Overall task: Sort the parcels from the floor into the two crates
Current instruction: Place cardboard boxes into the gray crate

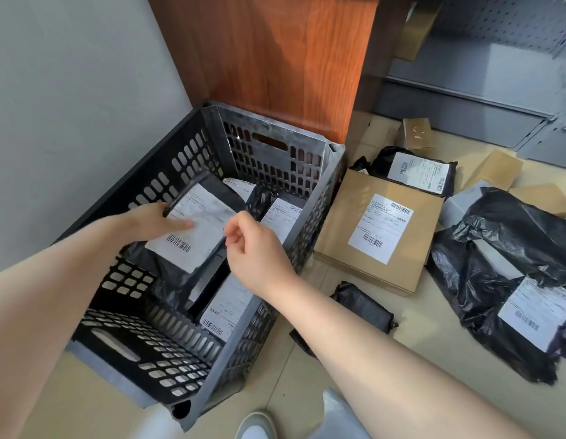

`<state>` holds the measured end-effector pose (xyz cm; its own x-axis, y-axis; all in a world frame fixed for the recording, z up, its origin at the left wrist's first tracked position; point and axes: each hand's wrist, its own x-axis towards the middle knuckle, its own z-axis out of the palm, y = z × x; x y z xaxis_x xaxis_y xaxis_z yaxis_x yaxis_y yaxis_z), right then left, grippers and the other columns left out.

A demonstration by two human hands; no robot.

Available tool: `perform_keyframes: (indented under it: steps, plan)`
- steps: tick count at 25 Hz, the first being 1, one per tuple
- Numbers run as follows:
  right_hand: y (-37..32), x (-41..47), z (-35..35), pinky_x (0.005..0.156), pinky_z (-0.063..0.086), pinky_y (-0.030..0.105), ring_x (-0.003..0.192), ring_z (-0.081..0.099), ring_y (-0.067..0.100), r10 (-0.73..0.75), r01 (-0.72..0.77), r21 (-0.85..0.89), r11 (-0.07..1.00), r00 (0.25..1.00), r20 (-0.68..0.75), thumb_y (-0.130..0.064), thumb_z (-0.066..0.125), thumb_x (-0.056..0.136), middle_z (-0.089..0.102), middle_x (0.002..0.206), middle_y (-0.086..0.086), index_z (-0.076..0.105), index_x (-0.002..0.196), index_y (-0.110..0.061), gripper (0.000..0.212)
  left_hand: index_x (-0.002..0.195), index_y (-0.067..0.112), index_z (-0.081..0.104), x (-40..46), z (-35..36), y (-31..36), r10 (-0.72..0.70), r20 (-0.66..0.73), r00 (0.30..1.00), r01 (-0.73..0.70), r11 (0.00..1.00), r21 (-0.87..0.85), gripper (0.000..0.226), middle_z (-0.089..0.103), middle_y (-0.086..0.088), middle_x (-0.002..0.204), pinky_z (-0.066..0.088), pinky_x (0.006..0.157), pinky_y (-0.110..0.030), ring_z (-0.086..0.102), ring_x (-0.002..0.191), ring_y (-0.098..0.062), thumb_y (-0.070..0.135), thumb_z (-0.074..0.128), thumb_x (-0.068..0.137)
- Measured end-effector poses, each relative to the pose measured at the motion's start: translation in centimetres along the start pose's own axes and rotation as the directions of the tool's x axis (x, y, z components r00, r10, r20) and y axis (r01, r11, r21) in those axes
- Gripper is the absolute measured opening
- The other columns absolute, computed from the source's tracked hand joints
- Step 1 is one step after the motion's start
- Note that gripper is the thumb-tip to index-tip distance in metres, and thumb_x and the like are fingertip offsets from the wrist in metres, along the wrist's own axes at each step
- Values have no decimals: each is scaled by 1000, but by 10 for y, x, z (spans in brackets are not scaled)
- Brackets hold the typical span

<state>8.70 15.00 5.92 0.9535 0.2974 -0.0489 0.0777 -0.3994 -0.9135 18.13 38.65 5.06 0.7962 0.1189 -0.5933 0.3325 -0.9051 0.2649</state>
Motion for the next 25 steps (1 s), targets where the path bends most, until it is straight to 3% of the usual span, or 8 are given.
perform_keyframes:
  steps: [3, 8, 14, 18, 22, 25]
  plan:
    - [-3, 8, 2, 81, 52, 42, 90, 57, 23, 76, -69, -121, 990, 995, 60, -8, 46, 91, 60, 101, 3, 52, 106, -15, 17, 118, 16, 54, 25, 23, 0, -157, -133, 979, 110, 946, -304, 56, 68, -1, 100, 49, 90, -38, 63, 93, -24, 60, 62, 85]
    - [-6, 8, 5, 74, 47, 38, 88, 54, 27, 50, -35, -227, 973, 997, 61, -6, 45, 90, 61, 102, 9, 52, 109, -10, 20, 129, 8, 53, 65, 57, 11, -212, -177, 961, 117, 893, -435, 58, 65, -10, 121, 48, 94, -38, 62, 103, -29, 50, 62, 89]
    - [-4, 15, 7, 70, 41, 37, 92, 52, 31, 57, -37, -255, 966, 996, 70, -5, 51, 90, 58, 106, 15, 44, 114, -6, 26, 131, 8, 54, 95, 68, 32, -163, -209, 964, 84, 935, -344, 58, 64, -11, 123, 44, 90, -38, 59, 110, -30, 48, 61, 90]
    - [-1, 30, 4, 76, 33, 38, 103, 50, 32, 29, -26, -424, 905, 1000, 0, -9, 52, 91, 56, 115, 13, 42, 120, -8, 31, 150, 13, 28, 98, 74, 35, -87, -320, 943, 42, 989, -145, 71, 52, -15, 140, 41, 99, -42, 50, 127, -33, 42, 56, 92]
    - [10, 46, -5, 96, 34, 44, 113, 49, 31, -77, -7, -684, 729, 993, -92, -15, 51, 89, 57, 120, 10, 43, 123, -12, 36, 155, 20, 12, 86, 78, 34, 22, -289, 957, -35, 999, -39, 92, 24, -16, 156, 27, 113, -49, 25, 142, -35, 46, 65, 84]
    - [18, 49, -9, 118, 14, 55, 135, 37, 36, -43, -31, -838, 545, 997, -65, -21, 56, 88, 50, 136, 17, 35, 138, -9, 55, 154, 29, 11, 75, 84, 30, 26, -213, 977, -10, 997, 74, 108, 7, -9, 161, 17, 118, -55, 4, 148, -34, 64, 70, 71]
